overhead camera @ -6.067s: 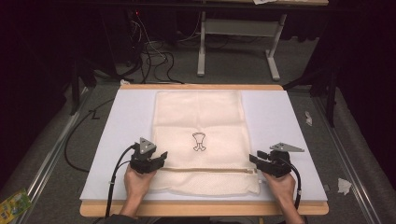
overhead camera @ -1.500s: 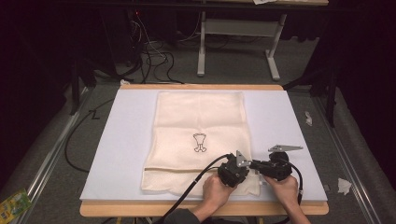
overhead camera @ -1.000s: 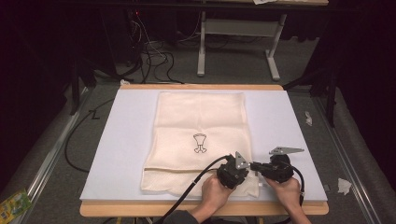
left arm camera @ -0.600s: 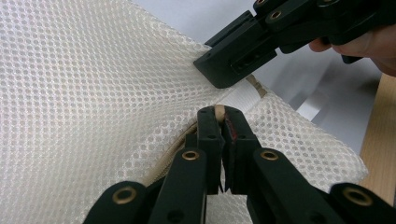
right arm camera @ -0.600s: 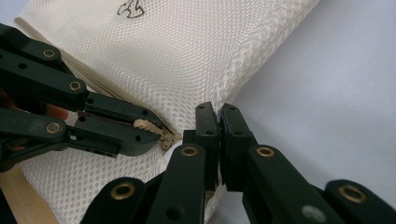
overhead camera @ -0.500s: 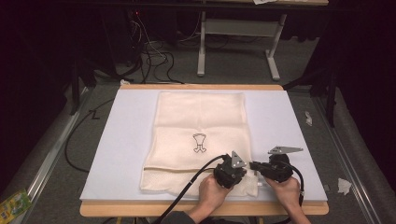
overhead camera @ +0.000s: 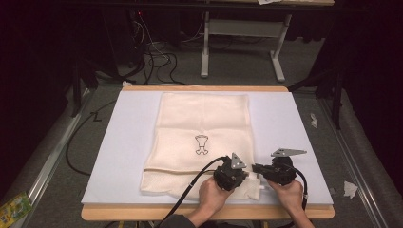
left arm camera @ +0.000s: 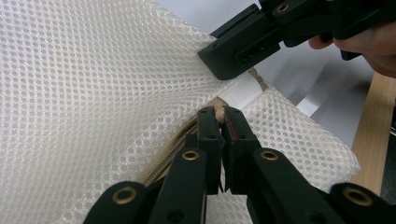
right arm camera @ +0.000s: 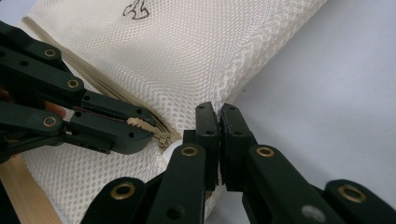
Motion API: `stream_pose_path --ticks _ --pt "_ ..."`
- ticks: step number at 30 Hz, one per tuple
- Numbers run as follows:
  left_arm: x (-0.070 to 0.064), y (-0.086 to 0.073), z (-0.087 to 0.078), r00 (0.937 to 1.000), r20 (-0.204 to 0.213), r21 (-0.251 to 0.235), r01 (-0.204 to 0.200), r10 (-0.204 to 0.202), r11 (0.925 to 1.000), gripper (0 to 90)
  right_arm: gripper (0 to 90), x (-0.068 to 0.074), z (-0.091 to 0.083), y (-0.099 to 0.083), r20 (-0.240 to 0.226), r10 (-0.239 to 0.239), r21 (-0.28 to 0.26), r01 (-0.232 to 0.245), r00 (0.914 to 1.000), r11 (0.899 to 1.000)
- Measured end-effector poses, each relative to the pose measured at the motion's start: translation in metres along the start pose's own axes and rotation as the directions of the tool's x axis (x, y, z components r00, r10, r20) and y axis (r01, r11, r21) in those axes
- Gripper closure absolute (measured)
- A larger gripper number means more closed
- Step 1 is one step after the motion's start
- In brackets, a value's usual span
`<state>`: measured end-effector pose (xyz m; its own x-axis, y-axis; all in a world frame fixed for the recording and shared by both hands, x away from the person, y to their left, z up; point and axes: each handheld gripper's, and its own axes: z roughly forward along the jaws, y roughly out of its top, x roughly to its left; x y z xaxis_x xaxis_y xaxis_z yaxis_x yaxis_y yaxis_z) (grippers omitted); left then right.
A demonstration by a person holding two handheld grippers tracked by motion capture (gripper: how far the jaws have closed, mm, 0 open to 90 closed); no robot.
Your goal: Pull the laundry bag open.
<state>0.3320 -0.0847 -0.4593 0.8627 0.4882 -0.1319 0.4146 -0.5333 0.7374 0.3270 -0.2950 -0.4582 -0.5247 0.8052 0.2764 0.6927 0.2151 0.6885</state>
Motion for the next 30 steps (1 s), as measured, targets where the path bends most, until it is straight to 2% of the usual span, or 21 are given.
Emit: stream_pose_path --ticks 9,12,18,30 --pt "0.001 -0.002 -0.002 0.9999 -0.011 0.002 0.002 -0.002 1.0000 87.1 88.8 0.000 0.002 0.001 -0.007 0.001 -0.003 -0.001 1.0000 1.000" --pt "0.008 -0.005 -0.007 0.9998 -0.010 0.001 0.017 -0.017 0.9999 87.1 88.8 -0.003 0.002 0.001 0.000 0.009 -0.005 -0.009 1.0000 1.000" --pt "0.008 -0.005 -0.008 0.9998 -0.015 -0.002 0.013 -0.013 0.9999 87.1 88.8 -0.001 0.002 0.002 0.004 -0.001 -0.002 0.001 1.0000 1.000" --pt "0.016 -0.008 -0.012 0.9995 -0.018 -0.009 0.027 -0.027 0.9996 87.1 88.8 -0.005 0.004 0.003 0.014 0.013 -0.006 -0.013 0.9998 1.000"
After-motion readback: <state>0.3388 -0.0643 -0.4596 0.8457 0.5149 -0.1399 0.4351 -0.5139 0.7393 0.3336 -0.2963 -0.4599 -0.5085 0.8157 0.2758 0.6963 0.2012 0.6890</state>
